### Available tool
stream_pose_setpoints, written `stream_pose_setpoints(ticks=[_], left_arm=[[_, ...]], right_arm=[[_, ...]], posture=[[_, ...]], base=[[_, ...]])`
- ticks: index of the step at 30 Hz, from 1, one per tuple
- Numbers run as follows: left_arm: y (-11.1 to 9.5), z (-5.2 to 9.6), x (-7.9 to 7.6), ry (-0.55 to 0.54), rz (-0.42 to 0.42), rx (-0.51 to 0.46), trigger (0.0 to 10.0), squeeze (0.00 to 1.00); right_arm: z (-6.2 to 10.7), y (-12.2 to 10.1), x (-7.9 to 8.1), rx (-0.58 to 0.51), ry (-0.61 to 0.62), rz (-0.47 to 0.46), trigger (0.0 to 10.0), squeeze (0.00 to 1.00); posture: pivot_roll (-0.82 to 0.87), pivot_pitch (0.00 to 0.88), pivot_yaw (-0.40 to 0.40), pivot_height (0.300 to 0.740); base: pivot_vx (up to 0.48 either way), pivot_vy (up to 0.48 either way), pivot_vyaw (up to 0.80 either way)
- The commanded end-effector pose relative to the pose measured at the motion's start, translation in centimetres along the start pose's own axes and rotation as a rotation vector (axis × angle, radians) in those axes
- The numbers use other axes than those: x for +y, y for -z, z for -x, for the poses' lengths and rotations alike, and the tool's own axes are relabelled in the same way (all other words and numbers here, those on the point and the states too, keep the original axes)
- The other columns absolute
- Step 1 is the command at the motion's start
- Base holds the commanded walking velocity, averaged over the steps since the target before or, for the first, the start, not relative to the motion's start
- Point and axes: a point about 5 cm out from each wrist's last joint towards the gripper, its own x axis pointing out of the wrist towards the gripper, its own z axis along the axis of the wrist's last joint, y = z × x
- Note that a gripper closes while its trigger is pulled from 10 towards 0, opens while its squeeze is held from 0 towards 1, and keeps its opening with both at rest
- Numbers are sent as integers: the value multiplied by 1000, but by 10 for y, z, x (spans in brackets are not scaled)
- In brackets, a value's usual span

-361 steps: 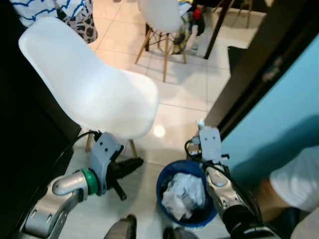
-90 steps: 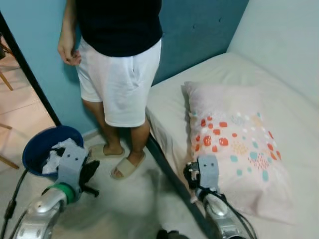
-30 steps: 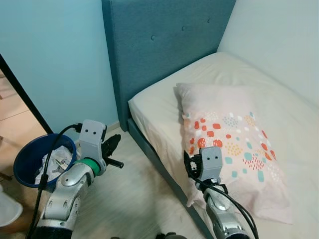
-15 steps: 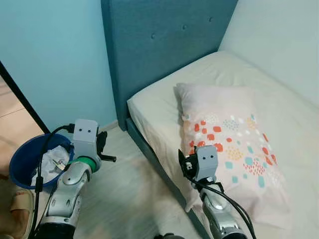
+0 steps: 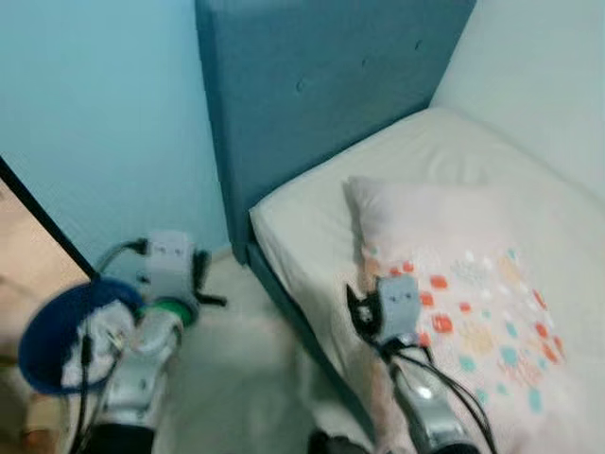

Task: Clean up the room

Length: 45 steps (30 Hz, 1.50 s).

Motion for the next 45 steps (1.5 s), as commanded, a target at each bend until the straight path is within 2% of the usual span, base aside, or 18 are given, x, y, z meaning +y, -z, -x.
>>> stream_pose_setpoints(ticks=[1,8,16,45], left_arm=[[11,5,8,-32,-8,40,10000,0],[11,3,7,-31,-11,34,10000,0],[10,3,-2,13,-13,35,10000,0],[1,-3,-9,35,-5,17,10000,0]], right_arm=[[3,6,7,28,-14,-14,10000,0],[2,6,7,32,-12,-32,10000,0],[1,4,4,31,8,-62,10000,0],[-6,-6,3,-6,31,-111,10000,0]], posture=[[23,65,19,740],[21,64,23,740],[21,66,25,740],[24,70,33,740]], base=[[262,0,0],[220,0,-92],[0,0,-800],[0,0,-800]])
